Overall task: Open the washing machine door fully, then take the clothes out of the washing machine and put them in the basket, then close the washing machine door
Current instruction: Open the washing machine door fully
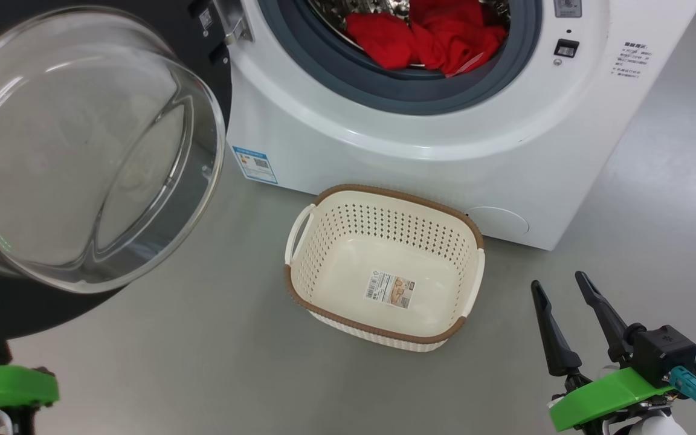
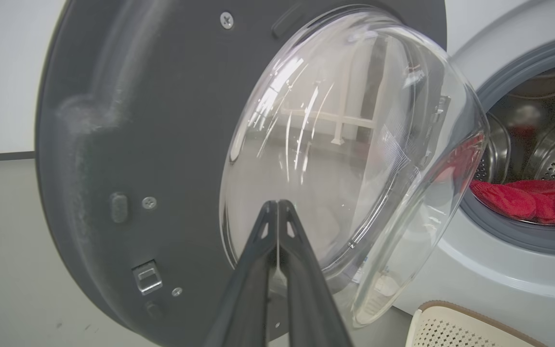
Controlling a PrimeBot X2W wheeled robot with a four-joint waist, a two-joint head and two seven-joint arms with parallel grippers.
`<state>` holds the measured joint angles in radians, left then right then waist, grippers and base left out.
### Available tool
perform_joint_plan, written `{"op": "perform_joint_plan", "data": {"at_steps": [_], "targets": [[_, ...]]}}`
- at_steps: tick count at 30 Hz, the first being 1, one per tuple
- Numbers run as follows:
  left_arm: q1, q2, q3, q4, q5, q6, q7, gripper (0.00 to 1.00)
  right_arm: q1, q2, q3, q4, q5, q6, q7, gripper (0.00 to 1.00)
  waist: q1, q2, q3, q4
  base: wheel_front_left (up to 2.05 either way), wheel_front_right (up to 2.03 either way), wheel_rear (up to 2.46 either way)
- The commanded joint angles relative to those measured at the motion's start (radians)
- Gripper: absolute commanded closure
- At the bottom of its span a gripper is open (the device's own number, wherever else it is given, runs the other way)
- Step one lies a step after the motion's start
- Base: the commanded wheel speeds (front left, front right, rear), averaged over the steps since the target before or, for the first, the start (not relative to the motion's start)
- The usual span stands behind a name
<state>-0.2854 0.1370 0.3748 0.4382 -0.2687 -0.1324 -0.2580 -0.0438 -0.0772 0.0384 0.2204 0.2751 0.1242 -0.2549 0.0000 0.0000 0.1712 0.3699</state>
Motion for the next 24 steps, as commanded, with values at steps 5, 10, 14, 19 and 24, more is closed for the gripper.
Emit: {"op": "perform_joint_plan", "data": {"at_steps": [5, 10, 14, 19, 24], "targets": [[0.053, 0.026, -0.038, -0.084, -0.021, 0.002, -0.004, 0.0, 0.006, 0.005, 0.015, -0.022, 0.009, 0.007, -0.007, 0.0, 0.0, 0.0, -0.02, -0.014, 0.0, 0.0, 0.0], [0.103, 0.008, -0.083, -0.134, -0.036, 0.002, -0.004, 0.0, 0.013, 0.009, 0.009, -0.025, 0.013, 0.007, -0.007, 0.0, 0.0, 0.0, -0.035, -0.04, 0.0, 0.0, 0.0], [0.132, -0.003, -0.116, -0.169, -0.043, 0.002, -0.004, 0.0, 0.016, 0.013, 0.0, -0.028, 0.017, 0.007, -0.007, 0.0, 0.0, 0.0, -0.043, -0.068, 0.0, 0.0, 0.0], [0.153, 0.004, -0.191, -0.205, -0.046, 0.002, -0.004, 0.0, 0.02, 0.015, -0.008, -0.033, 0.017, 0.007, -0.007, 0.0, 0.0, 0.0, -0.044, -0.105, 0.0, 0.0, 0.0], [0.162, 0.018, -0.261, -0.233, -0.064, 0.002, -0.004, 0.0, 0.021, 0.018, -0.02, -0.039, 0.018, 0.007, -0.007, 0.0, 0.0, 0.0, -0.038, -0.146, 0.0, 0.0, 0.0]]}}
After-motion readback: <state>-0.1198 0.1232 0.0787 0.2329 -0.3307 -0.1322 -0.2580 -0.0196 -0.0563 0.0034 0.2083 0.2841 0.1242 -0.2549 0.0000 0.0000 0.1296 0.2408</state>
